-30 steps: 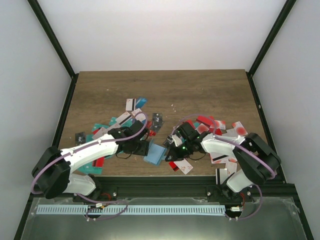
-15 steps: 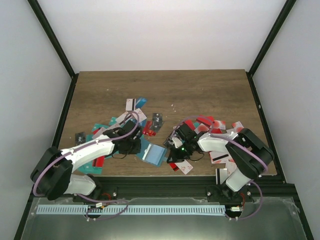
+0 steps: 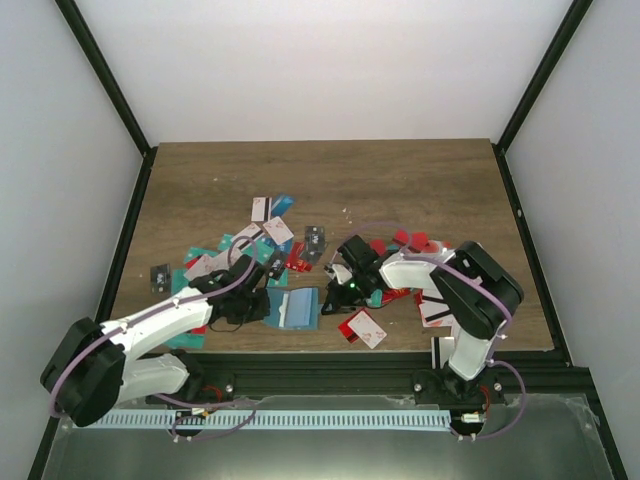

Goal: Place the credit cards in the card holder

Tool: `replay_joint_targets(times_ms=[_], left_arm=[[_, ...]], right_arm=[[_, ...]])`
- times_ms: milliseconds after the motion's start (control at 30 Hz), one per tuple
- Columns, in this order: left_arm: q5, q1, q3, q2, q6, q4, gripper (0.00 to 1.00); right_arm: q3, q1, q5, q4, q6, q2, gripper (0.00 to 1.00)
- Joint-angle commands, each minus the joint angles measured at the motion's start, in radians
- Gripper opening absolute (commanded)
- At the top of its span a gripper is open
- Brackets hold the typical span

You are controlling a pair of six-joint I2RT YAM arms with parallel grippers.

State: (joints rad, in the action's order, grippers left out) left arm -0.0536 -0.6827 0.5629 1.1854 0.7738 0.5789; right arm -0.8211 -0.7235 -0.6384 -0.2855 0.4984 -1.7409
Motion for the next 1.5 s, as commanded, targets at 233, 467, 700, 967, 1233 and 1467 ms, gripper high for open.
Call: replay_joint_targets(times_ms=[233,467,700,967,1233,1467], left_arm=[[0.020,0.010,-0.074,-0.015,0.162,0.069,0.16],[0.019,0.010,-0.076,-0.115,0.203,0.107,0.37],[-0.018,0.009,-0.030,-0.197,0.200,0.107,0.56],[-0.036,0.008,0.069,-0.169,0.180,0.134,0.62],[-0.019,-0.007,0.214,-0.121,0.128,0.188,0.69],[-0.024,-0.049,0.362,0.014,0.026,0.171,0.72]], right_arm=[[-0.055,-0.001,0.108,-0.046,-0.010,-0.115,0.01],[-0.068,-0.001,0.118,-0.081,-0.018,-0.103,0.10],[-0.086,-0.001,0.129,-0.139,-0.028,-0.037,0.23],[-0.151,-0.001,0.172,-0.240,-0.032,0.098,0.49],[-0.131,0.016,0.356,-0.369,0.033,0.247,0.85],[-0.062,0.104,0.531,-0.460,0.105,0.388,1.00]])
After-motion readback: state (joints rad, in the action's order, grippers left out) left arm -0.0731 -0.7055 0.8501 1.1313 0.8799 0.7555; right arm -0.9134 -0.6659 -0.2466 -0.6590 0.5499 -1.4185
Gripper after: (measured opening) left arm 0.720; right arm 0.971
